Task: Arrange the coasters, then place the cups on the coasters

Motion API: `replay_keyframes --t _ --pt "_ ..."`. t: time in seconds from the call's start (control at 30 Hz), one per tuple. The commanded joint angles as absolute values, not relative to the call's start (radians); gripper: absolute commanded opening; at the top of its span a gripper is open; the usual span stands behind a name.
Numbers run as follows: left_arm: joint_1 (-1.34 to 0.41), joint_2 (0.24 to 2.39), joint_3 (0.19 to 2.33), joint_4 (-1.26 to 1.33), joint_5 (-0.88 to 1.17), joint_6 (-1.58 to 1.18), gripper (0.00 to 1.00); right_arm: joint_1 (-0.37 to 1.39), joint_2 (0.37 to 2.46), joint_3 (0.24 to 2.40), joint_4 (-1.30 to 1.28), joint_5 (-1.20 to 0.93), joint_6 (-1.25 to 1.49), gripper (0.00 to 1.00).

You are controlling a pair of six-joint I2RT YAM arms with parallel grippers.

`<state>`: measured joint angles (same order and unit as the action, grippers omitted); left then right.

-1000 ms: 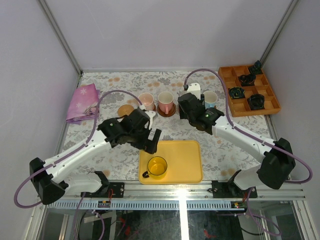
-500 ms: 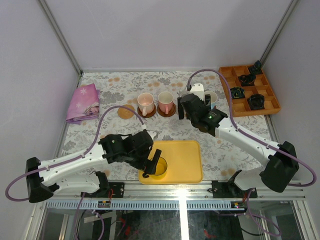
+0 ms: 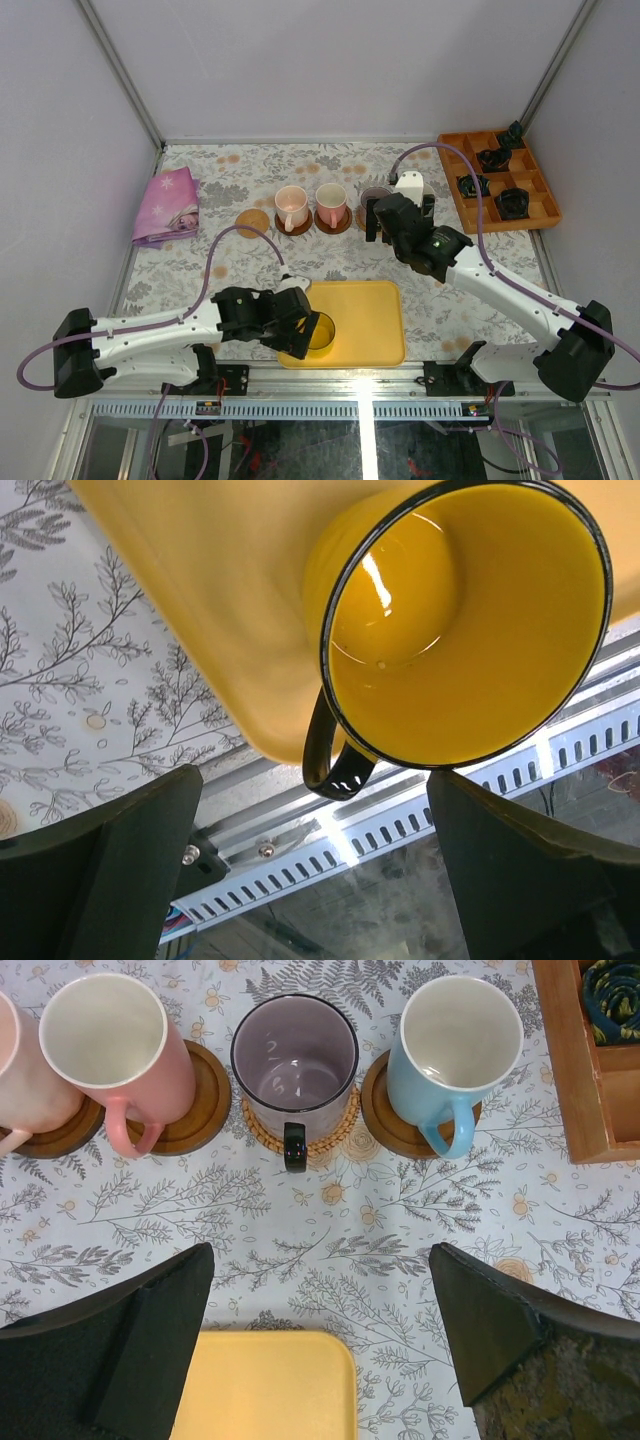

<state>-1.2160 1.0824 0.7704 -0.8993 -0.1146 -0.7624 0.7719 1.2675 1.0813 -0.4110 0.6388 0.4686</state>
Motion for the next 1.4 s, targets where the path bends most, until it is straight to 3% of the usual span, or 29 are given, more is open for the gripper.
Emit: replay_keyframes --t 0.0,0.1,0.17,0.27,0.33,0.57,0.73,1.37 --pt "-1.223 1.100 0.752 -0.781 -0.162 -0.734 0.94 0.767 1.253 1.076 -0.412 0.670 0.492 0.97" --pt "-1.223 1.108 0.738 -0.756 -0.162 -0.715 0.91 0.766 1.259 1.080 -0.413 0.668 0.491 0.97" --pt "-1.222 1.106 0.727 -0.740 -0.161 -0.706 0.83 0.766 1.262 1.081 -0.411 0.666 0.491 0.97" --pt "-1.223 1.096 0.713 -0.708 -0.181 -0.688 0.47 0.767 1.265 1.082 -0.411 0.662 0.491 0.97" --pt "-1.223 1.092 0.707 -0.679 -0.208 -0.667 0.33 0.767 1.266 1.082 -0.410 0.660 0.491 0.97" --pt "-1.221 1.111 0.689 -0.600 -0.274 -0.604 0.37 0.766 1.258 1.063 -0.406 0.655 0.509 0.97" --pt "-1.220 1.112 0.661 -0.551 -0.297 -0.570 0.57 0.766 1.258 1.053 -0.404 0.642 0.524 0.97" --pt "-1.221 1.068 0.564 -0.324 -0.296 -0.447 0.60 0.766 1.276 1.037 -0.377 0.609 0.541 0.97"
